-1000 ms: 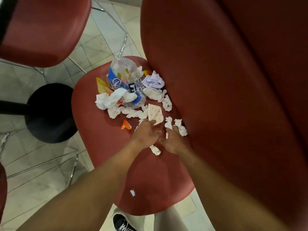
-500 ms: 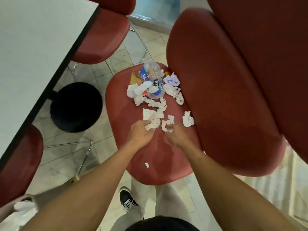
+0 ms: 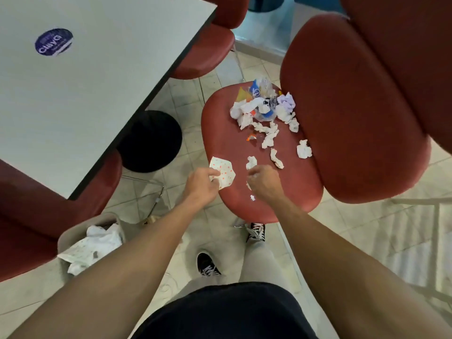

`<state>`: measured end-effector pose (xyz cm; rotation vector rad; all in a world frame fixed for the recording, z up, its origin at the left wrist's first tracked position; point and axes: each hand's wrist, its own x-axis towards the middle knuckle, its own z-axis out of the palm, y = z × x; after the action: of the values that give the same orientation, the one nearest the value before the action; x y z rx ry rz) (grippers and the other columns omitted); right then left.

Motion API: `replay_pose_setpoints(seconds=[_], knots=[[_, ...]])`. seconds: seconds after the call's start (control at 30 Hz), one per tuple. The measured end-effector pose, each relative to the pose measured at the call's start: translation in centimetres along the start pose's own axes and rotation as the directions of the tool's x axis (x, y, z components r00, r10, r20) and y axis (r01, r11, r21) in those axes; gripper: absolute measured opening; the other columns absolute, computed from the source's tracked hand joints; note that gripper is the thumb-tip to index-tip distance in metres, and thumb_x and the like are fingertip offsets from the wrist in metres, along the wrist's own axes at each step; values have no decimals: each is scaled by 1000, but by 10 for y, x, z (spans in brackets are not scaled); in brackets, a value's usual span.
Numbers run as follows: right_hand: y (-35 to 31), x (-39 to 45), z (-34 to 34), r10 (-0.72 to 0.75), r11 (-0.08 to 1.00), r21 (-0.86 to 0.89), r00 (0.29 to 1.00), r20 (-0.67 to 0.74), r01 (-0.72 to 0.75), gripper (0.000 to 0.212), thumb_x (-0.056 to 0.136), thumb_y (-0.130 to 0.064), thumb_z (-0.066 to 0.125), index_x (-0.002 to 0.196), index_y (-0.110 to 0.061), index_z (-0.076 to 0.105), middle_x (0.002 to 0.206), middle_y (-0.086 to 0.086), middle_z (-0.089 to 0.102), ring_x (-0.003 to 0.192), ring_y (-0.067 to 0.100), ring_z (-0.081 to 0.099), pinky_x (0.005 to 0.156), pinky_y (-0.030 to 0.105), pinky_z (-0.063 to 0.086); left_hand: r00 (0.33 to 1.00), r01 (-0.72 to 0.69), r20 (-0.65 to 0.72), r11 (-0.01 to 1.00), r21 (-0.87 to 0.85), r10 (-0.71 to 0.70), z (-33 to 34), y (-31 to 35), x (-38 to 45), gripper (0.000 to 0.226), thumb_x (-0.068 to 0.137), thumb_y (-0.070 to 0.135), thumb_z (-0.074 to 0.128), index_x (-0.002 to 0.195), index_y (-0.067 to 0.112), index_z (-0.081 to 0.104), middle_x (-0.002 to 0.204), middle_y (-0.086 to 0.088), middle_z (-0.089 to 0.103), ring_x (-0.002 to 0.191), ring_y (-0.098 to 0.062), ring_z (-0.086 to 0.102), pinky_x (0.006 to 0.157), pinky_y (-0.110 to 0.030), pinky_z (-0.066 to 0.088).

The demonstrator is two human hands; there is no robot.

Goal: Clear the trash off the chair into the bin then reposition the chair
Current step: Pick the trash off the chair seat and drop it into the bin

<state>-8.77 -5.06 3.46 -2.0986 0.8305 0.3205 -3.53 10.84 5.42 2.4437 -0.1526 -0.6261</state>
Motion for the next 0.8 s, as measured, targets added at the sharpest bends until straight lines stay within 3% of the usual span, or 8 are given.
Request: replay_pose_setpoints(seconds=[0.2,0.33,0.47,0.53,0.63,0.7,0.8], knots=[[-16,-44,37,-70,996,-48,997,46,72,27,80,-7,53,93,-15,76,96,5,73,88,23,67,79,24,51,990,97,-104,995,-8,-97,-19,-49,-35,30,89,4,52,108,16,72,123,-5,65,113,-22,58,94,-25,42],[-21,-52,55,-81,994,-63,991,108,88,25,83,-10,57,101,-16,74,110,8,70,96,25,66,84,27,53,977,144,-153,989,-39,-149,-26,-71,-52,28,88,4,55,100,20,74,120,-8,66,96,-26,64,86,-30,51],[-28,-58,68,-138,984,-87,978,157,153,25,83,-10,58,102,-18,72,114,9,67,93,24,65,76,27,53,958,200,-193,976,-88,-214,-27,-94,-66,28,88,2,55,103,17,73,117,-8,65,98,-23,61,71,-15,37],[-33,-63,75,-161,978,-103,970,182,181,25,85,-9,58,104,-18,71,116,8,66,93,23,65,74,26,52,948,204,-221,970,-135,-230,-30,-107,-73,31,85,-1,54,105,16,71,119,-7,64,106,-22,58,78,-15,36],[-40,-69,87,-185,963,-154,957,225,222,26,85,-10,58,107,-17,70,121,9,64,98,23,63,75,22,48,942,200,-237,964,-177,-239,-39,-129,-87,40,81,0,54,113,21,65,120,-7,63,110,-26,57,92,-29,45],[-47,-74,96,-209,950,-177,946,247,256,27,84,-9,58,106,-18,70,121,9,64,93,22,63,75,23,49,932,209,-248,951,-226,-263,-47,-143,-97,43,82,-1,54,119,20,63,123,-7,62,113,-25,56,98,-30,44],[-63,-86,117,-242,932,-193,925,293,305,26,85,-7,56,105,-18,71,126,9,63,93,22,63,73,23,49,911,253,-263,933,-258,-319,-60,-171,-110,41,85,0,53,120,19,63,120,-8,63,109,-25,57,90,-22,40]])
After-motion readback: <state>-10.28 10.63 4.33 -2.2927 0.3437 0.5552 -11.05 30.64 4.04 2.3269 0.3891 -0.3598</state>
